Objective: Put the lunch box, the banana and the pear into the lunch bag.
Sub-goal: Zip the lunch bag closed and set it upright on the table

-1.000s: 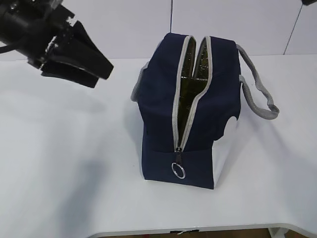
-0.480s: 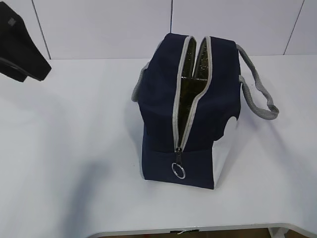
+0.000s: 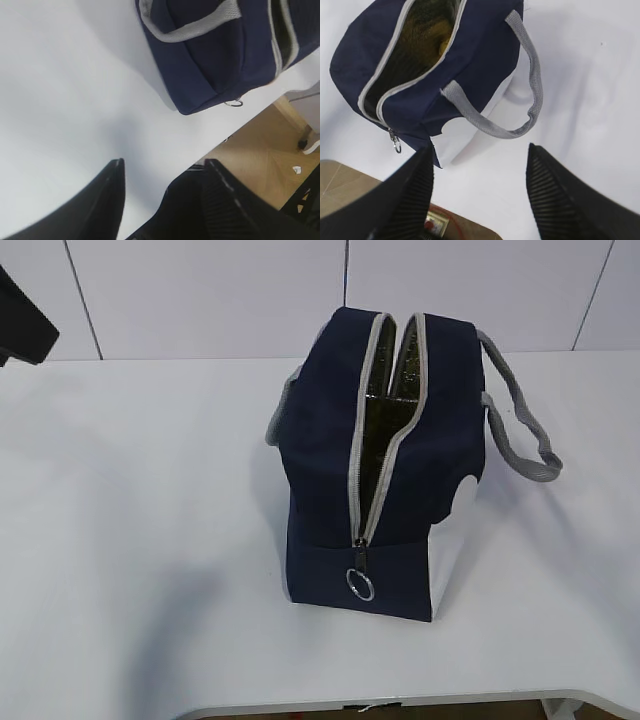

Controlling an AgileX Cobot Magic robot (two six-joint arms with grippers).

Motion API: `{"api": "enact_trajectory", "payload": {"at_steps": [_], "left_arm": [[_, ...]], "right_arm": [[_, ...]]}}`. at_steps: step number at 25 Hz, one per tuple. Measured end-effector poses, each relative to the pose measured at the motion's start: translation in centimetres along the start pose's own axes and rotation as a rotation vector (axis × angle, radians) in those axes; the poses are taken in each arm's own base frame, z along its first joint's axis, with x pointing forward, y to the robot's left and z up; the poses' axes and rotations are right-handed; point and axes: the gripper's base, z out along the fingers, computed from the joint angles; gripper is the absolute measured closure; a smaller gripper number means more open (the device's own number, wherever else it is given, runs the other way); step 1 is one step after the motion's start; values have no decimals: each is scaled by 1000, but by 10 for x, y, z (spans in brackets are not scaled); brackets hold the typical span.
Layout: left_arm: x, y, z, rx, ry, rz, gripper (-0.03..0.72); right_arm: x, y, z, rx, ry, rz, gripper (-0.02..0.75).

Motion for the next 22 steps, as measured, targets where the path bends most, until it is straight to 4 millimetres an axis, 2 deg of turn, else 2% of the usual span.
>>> {"api": "enact_trajectory", "payload": {"at_steps": [9,13,22], "left_arm": [[4,-10,-13,36,-39,-38,328],[4,-12,-13,52,-42,-47,329],[4,-15,-15,85,-55,-55,372]], "right_arm": [[50,10,-28,19,-107,-34,256],[58,13,-39,25,-152,-42,257],[62,15,-44,17,-151,-42,256]]}}
